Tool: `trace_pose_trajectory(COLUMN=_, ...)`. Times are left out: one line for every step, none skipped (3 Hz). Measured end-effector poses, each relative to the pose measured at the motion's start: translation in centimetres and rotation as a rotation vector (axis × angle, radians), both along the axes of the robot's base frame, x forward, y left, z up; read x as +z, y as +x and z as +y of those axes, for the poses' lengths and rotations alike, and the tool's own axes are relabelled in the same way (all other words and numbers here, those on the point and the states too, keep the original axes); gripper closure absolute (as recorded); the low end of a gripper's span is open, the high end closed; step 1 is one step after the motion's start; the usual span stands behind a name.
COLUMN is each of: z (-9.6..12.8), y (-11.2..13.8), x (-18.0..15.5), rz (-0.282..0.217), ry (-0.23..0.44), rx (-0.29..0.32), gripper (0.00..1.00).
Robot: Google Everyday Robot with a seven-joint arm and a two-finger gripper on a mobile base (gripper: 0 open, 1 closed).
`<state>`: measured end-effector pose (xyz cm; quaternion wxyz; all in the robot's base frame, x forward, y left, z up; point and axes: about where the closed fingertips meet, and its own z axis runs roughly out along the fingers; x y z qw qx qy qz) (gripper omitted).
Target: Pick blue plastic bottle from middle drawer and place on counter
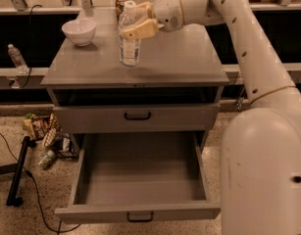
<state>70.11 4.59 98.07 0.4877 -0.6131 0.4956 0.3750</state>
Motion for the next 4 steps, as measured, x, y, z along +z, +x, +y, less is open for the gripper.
trace_pose_trajectory(z=0.8, y=1.6, x=-0.3, rz=0.009, ry=-0.024, rx=-0.006, gripper=0.75)
trace_pose_trajectory(z=0.7, y=2.8, x=-1.6, rz=0.063, ry=-0.040, rx=-0.023, gripper=0.53)
trace_pose_trajectory(z=0.4, y=3.5, x=-2.8, rz=0.119, ry=-0.056, rx=-0.037, gripper=0.28)
trace_pose_trajectory(z=0.1, y=3.9, x=-3.4, rz=0.148, ry=-0.062, rx=-0.045, gripper=0.06)
